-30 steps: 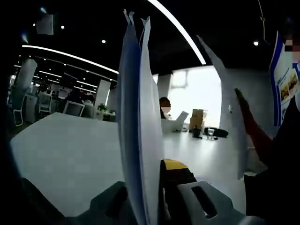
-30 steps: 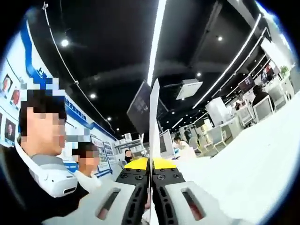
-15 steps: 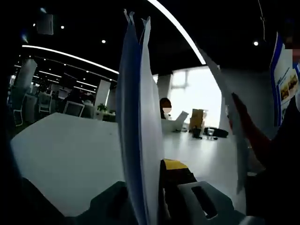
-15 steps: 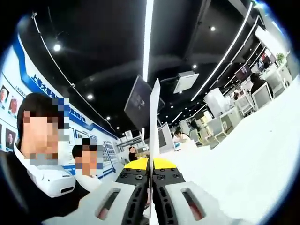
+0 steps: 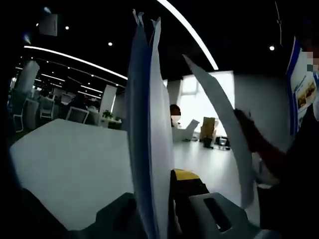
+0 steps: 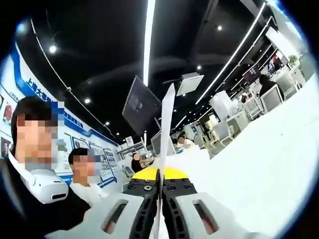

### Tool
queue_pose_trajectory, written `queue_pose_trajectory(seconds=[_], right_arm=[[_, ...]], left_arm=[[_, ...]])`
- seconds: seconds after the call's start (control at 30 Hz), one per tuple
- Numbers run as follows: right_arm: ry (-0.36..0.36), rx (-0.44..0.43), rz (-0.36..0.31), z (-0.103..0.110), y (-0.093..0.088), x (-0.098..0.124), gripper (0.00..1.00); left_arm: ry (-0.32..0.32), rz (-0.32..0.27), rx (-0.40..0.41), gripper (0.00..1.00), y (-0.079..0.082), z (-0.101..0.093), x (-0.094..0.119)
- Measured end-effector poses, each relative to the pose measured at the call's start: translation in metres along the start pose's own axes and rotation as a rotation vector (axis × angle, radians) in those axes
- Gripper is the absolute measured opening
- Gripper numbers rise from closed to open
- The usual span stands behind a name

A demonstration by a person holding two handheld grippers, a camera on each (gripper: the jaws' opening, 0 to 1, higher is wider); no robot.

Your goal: Organize the stack of printing papers by aligning and flattening the scattered papers on the table

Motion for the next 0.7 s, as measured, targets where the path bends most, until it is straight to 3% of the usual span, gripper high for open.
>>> queue_pose_trajectory(seconds=[0.7], right_arm=[[-0.101, 0.098, 0.049, -0.038, -0.009, -0.009, 0.0]], left_arm=[[-0.013, -0.014, 0.029, 0.06, 0.002, -0.001, 0.0]])
Point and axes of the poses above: the point that each gripper's makers call its tool centre point, and the gripper's own axes: x roughly backward along the fingers, z roughly to its left, y roughly out of its top, the point moved 5 cm from there along x, roughly backward along the fingers, and after that the axes turned 6 degrees about -z, right-handed, at the moved point
